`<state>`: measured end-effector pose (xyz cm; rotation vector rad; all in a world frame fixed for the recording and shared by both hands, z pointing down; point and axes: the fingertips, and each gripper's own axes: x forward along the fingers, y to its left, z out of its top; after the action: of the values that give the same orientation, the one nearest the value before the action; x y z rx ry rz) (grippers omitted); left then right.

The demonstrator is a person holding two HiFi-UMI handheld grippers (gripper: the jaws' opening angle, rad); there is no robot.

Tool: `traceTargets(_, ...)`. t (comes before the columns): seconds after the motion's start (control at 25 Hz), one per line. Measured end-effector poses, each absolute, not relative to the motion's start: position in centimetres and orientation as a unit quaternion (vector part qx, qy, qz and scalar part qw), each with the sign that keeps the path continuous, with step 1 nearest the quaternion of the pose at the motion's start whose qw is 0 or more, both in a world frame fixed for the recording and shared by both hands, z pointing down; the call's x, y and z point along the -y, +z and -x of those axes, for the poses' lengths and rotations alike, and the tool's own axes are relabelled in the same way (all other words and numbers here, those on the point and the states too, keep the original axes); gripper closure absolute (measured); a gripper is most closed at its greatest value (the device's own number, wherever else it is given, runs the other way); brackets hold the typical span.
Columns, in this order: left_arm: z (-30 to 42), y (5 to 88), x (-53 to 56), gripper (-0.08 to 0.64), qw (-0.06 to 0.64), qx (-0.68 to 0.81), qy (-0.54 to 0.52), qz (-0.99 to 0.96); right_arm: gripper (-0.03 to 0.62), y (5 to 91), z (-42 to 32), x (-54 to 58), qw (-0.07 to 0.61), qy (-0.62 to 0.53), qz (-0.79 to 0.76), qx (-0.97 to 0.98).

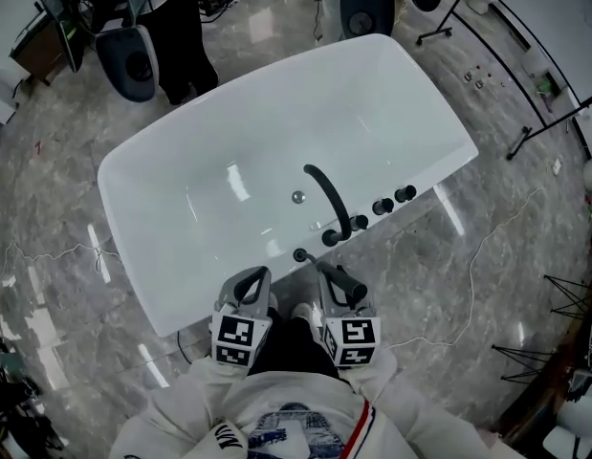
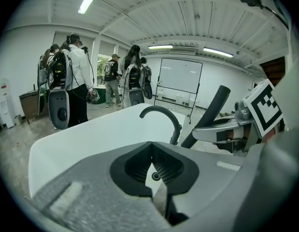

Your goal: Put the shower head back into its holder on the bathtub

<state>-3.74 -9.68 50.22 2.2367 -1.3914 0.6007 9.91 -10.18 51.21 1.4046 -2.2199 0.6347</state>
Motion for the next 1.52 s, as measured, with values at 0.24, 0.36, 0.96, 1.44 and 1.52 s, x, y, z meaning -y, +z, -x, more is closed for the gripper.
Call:
traceTargets(0.24, 4.6, 51.8, 10.3, 0.56, 0.221, 0.504, 0.215, -0.807, 0.456, 52.4, -9.6, 10.3, 0.224, 0.228, -0.513, 0.796)
traceTargets(0.36, 4.4, 52.7, 10.6, 0.56, 0.219, 0.499, 0.217, -0.81, 0.456, 53.0, -9.5, 10.4, 0.226, 0.227, -0.515, 0.796)
traceTargets(0.96, 3.8, 57.2, 11.0, 0.56, 0.232, 0.487, 0.207, -0.816, 0.456, 57.7, -8.2, 10.1, 0.234, 0.239, -0.521, 0.785)
traceTargets(1.44, 3.5, 59.7, 10.7, 0.56, 0.247, 0.476, 0.206, -0.819, 0.456, 60.5, -7.5, 10.2, 0.239, 0.247, -0.527, 0.777)
traceTargets(1.52, 3.3, 60.0, 10.7, 0.56, 0.249, 0.472, 0.206, -0.82, 0.456, 61.0, -7.5, 10.3, 0.241, 0.248, -0.528, 0.776)
